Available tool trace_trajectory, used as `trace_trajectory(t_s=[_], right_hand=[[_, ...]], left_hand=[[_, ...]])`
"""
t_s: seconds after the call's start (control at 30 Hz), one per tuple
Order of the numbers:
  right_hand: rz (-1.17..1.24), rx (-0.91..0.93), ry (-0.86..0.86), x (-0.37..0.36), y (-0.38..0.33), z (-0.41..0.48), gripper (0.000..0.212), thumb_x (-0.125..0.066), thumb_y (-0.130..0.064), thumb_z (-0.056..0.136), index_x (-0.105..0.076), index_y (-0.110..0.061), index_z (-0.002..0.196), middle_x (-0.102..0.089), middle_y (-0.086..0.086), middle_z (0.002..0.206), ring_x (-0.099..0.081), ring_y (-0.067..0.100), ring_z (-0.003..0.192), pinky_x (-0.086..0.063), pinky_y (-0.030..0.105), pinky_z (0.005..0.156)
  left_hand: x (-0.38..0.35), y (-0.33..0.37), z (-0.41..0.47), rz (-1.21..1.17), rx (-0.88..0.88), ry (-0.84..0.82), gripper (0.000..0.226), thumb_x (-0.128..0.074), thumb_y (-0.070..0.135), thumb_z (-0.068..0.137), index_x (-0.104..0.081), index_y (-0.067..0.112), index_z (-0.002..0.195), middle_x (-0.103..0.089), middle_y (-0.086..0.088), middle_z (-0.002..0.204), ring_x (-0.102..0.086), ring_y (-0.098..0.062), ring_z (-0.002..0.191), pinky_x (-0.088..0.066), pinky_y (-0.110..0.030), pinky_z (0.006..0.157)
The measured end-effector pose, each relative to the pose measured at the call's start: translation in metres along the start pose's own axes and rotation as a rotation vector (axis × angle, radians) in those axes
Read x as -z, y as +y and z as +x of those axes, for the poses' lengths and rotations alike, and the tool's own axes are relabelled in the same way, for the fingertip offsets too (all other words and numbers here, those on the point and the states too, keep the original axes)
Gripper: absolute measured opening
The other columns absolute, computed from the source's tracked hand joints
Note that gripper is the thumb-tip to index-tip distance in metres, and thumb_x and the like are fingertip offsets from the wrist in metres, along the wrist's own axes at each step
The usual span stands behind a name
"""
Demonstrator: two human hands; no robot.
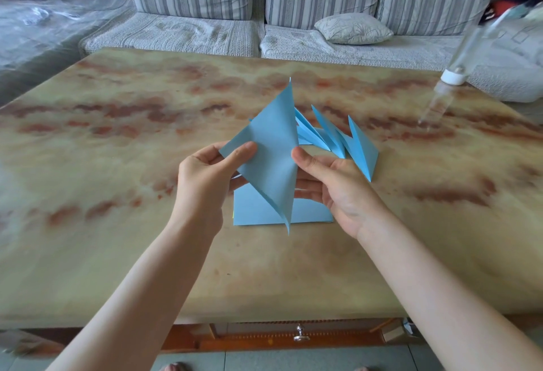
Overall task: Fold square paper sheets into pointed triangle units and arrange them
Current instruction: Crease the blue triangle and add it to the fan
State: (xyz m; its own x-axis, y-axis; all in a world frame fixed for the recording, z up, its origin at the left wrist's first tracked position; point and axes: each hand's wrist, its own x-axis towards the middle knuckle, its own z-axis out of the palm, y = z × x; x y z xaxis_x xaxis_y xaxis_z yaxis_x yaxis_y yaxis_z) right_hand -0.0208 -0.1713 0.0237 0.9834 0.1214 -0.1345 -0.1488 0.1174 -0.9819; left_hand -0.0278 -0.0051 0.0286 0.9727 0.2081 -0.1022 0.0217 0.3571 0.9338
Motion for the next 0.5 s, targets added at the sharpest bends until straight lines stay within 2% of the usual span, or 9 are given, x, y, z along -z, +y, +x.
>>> trace_trajectory(t_s=[0.2, 0.37, 0.5], right_hand=[[-0.014, 0.037, 0.058, -0.0005, 0.0022, 0.0022, 0.014, -0.07, -0.018, 0.08, -0.072, -0.005, 0.086, -0.075, 0.012, 0.089, -0.071, 0.023, 0.077, -0.059, 0.032, 0.079], [-0.044, -0.001, -0.001, 0.0001, 0.0025, -0.0005, 0.03, -0.072, -0.027, 0.075, -0.073, -0.003, 0.092, -0.075, 0.013, 0.092, -0.071, 0.022, 0.08, -0.059, 0.029, 0.075], [-0.07, 0.016, -0.001, 0.0012, 0.0029, -0.0005, 0.015, -0.069, -0.014, 0.084, -0.072, 0.0, 0.089, -0.075, 0.012, 0.089, -0.07, 0.02, 0.075, -0.059, 0.028, 0.076]], left_hand=[[-0.0018, -0.0023, -0.0004, -0.021, 0.025, -0.007, 0.005, -0.073, 0.01, 0.08, -0.07, 0.009, 0.084, -0.075, -0.004, 0.081, -0.071, -0.015, 0.071, -0.054, -0.02, 0.06], [-0.0005, -0.0012, 0.0006, -0.054, 0.033, 0.018, 0.011, -0.072, 0.011, 0.081, -0.069, 0.007, 0.09, -0.074, -0.004, 0.083, -0.07, -0.013, 0.069, -0.053, -0.019, 0.059], [-0.0021, -0.0011, -0.0013, -0.06, 0.034, 0.029, 0.006, -0.072, 0.011, 0.081, -0.069, 0.009, 0.086, -0.073, -0.001, 0.076, -0.068, -0.01, 0.063, -0.051, -0.016, 0.055]])
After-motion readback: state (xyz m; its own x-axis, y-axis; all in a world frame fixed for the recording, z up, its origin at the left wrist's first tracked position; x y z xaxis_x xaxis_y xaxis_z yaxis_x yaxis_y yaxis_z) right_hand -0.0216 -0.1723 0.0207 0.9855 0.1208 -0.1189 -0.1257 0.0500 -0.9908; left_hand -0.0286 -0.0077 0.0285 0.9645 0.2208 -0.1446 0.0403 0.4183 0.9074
